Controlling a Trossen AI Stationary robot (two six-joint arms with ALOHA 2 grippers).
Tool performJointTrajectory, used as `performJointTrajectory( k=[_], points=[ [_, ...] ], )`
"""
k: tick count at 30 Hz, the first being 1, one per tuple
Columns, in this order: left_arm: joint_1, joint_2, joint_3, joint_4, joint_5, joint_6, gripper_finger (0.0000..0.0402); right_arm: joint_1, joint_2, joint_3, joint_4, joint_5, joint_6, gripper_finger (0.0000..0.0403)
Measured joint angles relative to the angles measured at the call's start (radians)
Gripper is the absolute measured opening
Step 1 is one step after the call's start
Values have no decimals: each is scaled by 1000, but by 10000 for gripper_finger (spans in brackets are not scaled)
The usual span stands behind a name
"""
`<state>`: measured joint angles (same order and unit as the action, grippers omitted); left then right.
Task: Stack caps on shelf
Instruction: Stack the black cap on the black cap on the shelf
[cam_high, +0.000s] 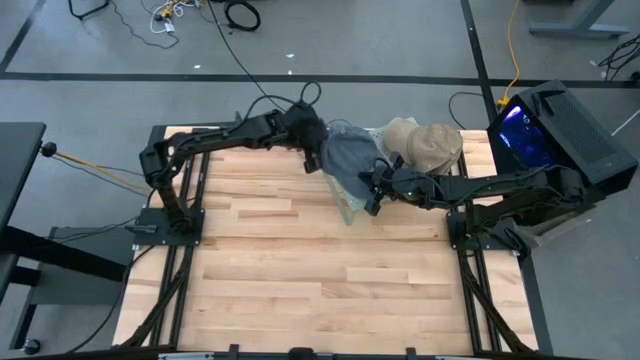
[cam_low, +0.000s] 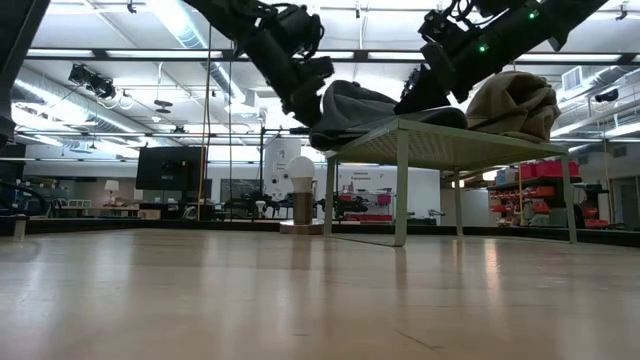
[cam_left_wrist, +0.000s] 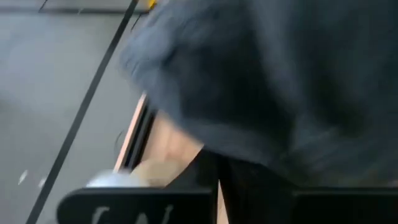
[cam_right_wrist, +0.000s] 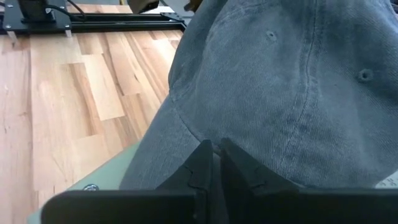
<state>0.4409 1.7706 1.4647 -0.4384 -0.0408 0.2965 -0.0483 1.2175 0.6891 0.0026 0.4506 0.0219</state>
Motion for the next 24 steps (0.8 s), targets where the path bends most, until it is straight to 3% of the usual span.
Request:
performJointTrajectory(
  k=[9, 15, 20, 24],
  points=[
    [-29, -13, 1, 117, 326, 3, 5, 1, 1, -1, 34, -3, -8, 29],
    [-58, -13, 0, 170, 359, -12, 10, 18, 0, -1, 43, 3, -8, 29],
    [-73, -13, 0, 239, 361, -13, 4, 64, -14, -2, 45, 97, -9, 29],
    [-77, -13, 0, 265, 384, -24, 8, 92, -40, -2, 25, 102, -9, 29]
  ],
)
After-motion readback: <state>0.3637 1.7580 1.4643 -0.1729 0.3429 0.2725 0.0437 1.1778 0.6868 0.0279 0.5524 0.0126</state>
